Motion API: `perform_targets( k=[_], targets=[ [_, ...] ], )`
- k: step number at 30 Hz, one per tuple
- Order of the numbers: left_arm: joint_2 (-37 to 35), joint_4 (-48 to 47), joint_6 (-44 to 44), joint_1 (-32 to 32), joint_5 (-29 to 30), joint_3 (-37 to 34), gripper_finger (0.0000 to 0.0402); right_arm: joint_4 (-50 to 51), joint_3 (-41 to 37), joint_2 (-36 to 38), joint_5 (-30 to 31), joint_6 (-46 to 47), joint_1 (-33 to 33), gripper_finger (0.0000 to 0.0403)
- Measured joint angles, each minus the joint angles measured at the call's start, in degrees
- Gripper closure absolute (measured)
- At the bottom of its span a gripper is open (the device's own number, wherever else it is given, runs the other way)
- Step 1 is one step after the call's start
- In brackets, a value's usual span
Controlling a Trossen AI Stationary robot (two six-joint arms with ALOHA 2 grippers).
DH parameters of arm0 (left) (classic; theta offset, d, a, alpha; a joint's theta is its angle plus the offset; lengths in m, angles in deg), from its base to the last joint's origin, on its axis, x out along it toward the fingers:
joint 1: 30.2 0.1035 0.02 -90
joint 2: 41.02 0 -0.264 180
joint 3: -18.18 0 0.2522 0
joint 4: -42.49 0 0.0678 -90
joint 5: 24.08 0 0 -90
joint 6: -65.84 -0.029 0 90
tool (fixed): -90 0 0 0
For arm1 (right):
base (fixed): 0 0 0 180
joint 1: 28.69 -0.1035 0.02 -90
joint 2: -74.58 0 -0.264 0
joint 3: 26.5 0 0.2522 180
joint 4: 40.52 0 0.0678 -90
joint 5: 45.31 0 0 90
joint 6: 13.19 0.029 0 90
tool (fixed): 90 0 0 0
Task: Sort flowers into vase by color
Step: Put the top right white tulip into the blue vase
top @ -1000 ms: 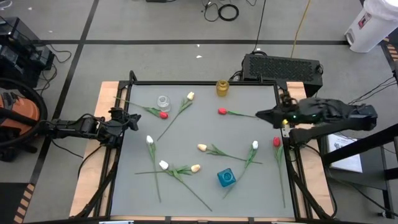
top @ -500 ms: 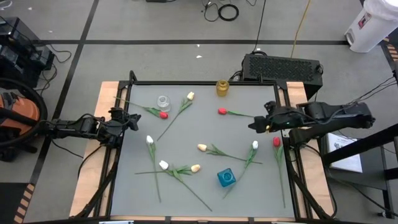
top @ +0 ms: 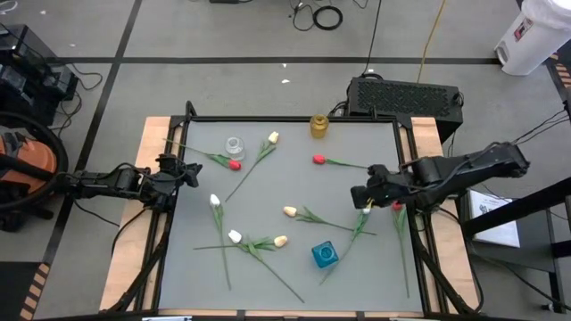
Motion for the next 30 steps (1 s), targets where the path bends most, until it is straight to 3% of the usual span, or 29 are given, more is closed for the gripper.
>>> perform_targets(
  k=[30],
  targets=[
    [-0.02,0.0,0.0,0.02,0.0,0.02,0.0254,1.3,0.0,-19.39,-3.35,15.53,-7.55,0.0264]
  ],
)
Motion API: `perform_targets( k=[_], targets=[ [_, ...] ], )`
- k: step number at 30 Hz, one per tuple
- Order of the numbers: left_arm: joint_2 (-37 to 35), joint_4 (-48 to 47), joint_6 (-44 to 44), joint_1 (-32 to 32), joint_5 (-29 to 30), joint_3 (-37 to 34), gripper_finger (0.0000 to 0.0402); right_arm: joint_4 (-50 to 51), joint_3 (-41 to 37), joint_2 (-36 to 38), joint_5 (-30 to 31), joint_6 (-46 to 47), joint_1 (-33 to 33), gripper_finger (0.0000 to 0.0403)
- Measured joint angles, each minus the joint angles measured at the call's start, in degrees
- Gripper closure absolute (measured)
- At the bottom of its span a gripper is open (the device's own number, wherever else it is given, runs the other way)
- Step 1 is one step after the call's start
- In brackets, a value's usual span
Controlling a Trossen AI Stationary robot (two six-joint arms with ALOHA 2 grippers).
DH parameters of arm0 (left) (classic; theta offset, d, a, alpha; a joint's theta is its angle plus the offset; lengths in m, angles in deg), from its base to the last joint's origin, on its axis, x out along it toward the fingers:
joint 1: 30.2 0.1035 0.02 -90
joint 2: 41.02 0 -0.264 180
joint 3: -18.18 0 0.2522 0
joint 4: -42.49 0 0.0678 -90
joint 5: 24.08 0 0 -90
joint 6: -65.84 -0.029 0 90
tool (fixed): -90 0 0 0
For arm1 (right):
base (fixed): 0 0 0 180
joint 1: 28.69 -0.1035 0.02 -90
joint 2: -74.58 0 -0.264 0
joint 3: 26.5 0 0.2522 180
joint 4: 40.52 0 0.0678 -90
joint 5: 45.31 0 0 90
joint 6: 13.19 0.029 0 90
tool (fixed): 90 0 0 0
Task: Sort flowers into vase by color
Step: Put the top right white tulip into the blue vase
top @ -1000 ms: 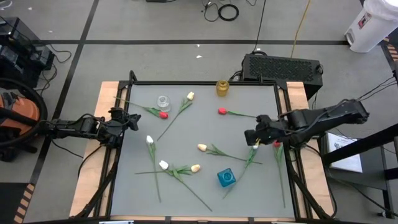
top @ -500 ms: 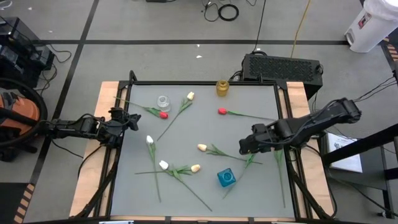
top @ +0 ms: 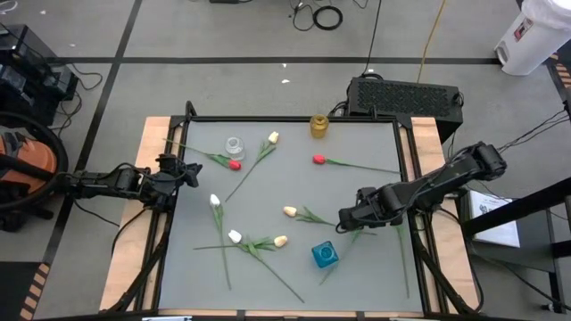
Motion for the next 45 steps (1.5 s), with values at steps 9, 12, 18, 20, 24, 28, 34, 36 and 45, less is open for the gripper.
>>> perform_targets(
  k=[9,12,18,20,24,28,34,36,45],
  targets=[
    [0.0,0.0,0.0,0.0,-0.01,-0.02,0.0254,-0.84,0.0,-2.06,0.36,0.87,0.0,0.0264],
    [0.0,0.0,0.0,0.0,-0.02,-0.02,0.0254,-0.8,0.0,-3.05,0.72,2.35,0.02,0.0264],
    [0.0,0.0,0.0,0.0,0.0,-0.01,0.0254,-0.81,-0.02,-5.08,1.76,5.54,0.13,0.0264],
    [0.0,0.0,0.0,-0.02,0.0,0.0,0.0254,-0.99,-0.02,-5.46,1.72,6.84,0.13,0.0264],
    [0.01,0.0,0.0,-0.02,-0.02,0.0,0.0254,-1.14,-0.02,-5.55,1.67,9.01,0.11,0.0264],
    [0.0,0.0,0.0,0.0,-0.01,-0.02,0.0254,-0.93,-0.02,-5.57,1.65,11.15,0.13,0.0264],
    [0.01,0.0,0.0,0.0,-0.02,-0.01,0.0254,-0.91,-0.02,-6.8,1.59,12.81,0.11,0.0264],
    [0.0,0.0,0.0,0.0,0.0,-0.01,0.0254,-1.02,-0.02,-7.29,1.59,12.81,0.12,0.0264],
    [0.02,0.0,0.0,-0.01,0.0,-0.01,0.0254,-1.38,-2.21,-7.65,1.56,15.33,0.11,0.0264]
  ],
)
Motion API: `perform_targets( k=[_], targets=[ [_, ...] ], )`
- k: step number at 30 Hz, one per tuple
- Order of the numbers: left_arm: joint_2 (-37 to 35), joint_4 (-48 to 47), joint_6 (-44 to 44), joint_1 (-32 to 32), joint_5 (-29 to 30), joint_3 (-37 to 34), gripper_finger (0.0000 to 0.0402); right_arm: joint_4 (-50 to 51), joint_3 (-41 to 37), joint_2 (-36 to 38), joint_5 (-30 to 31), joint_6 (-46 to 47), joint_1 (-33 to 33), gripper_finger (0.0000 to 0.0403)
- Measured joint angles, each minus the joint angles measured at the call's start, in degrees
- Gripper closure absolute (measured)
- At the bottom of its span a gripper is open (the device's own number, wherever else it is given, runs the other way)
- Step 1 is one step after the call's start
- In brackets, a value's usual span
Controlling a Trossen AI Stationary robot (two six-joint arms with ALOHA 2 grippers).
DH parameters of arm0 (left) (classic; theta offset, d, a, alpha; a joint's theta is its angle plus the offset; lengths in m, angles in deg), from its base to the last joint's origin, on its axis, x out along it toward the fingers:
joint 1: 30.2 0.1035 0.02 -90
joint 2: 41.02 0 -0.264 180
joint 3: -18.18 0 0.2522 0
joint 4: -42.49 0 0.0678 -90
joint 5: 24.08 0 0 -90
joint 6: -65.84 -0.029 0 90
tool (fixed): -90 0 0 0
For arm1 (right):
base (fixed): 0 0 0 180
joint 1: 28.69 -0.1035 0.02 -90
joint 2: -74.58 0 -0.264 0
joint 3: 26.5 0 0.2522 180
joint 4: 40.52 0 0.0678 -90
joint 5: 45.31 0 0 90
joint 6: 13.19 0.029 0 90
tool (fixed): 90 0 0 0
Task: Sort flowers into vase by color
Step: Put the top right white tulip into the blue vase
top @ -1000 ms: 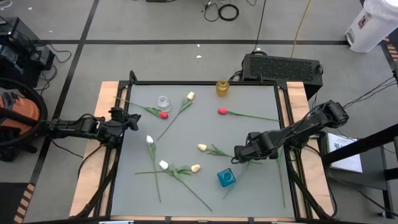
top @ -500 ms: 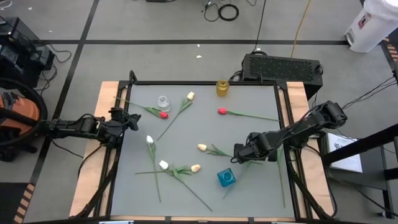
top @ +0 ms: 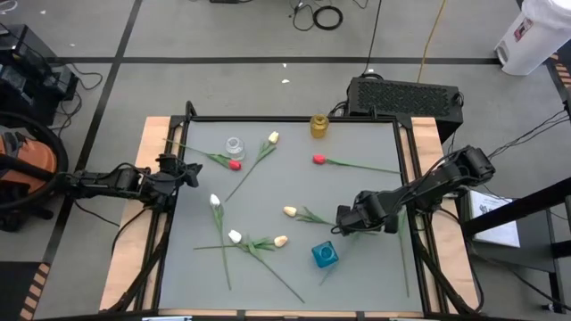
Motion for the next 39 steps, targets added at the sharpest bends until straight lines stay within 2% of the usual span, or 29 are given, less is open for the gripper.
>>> perform_targets(
  k=[7,12,19,39],
  targets=[
    [0.0,0.0,0.0,0.0,-0.05,0.0,0.0254,-1.66,-2.6,-0.02,-0.26,0.03,0.35,0.0263],
    [0.0,0.0,0.0,0.01,-0.13,0.01,0.0254,-7.35,-2.56,0.0,0.12,0.05,0.31,0.0263],
    [0.0,0.0,0.0,0.01,-0.46,-0.01,0.0254,-2.65,-2.58,-0.7,1.22,-0.21,1.23,0.0263],
    [0.0,0.0,0.0,-0.01,-0.66,0.01,0.0254,-9.61,-6.19,-1.01,-1.28,-1.85,2.23,0.0264]
  ],
)
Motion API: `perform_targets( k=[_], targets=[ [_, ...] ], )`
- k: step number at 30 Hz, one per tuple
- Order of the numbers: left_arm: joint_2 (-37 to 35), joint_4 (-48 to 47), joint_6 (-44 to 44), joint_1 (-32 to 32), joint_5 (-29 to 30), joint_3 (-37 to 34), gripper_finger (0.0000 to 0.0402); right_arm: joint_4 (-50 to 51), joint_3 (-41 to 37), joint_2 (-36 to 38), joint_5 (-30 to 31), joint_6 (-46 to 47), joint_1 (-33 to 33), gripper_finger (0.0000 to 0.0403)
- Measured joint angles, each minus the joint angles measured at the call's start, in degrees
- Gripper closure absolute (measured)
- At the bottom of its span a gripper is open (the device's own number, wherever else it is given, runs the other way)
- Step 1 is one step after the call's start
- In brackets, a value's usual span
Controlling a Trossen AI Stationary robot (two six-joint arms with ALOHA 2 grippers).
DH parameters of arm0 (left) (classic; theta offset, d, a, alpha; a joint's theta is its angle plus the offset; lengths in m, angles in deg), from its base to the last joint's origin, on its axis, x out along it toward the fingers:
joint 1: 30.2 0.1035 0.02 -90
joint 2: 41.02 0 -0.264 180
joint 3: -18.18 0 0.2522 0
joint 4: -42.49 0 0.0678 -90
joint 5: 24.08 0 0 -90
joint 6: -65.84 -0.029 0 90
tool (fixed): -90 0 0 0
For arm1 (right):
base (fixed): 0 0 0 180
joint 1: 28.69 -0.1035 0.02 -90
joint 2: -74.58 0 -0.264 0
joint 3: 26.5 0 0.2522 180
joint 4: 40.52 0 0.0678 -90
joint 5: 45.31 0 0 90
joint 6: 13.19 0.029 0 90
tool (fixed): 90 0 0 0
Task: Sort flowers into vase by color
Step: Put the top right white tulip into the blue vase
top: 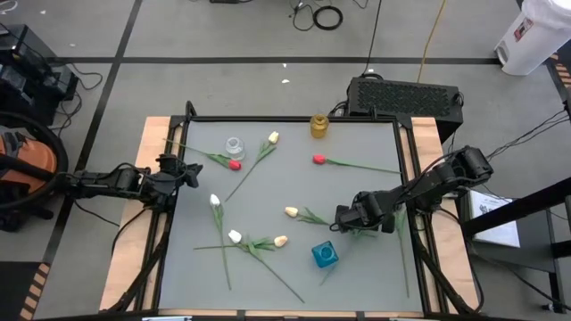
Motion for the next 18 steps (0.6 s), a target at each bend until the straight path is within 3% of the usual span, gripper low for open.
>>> perform_targets(
  k=[18],
  targets=[
    [0.0,0.0,0.0,0.01,0.0,-0.01,0.0254,2.15,0.0,0.0,-0.42,-0.68,0.0,0.0264]
  ],
)
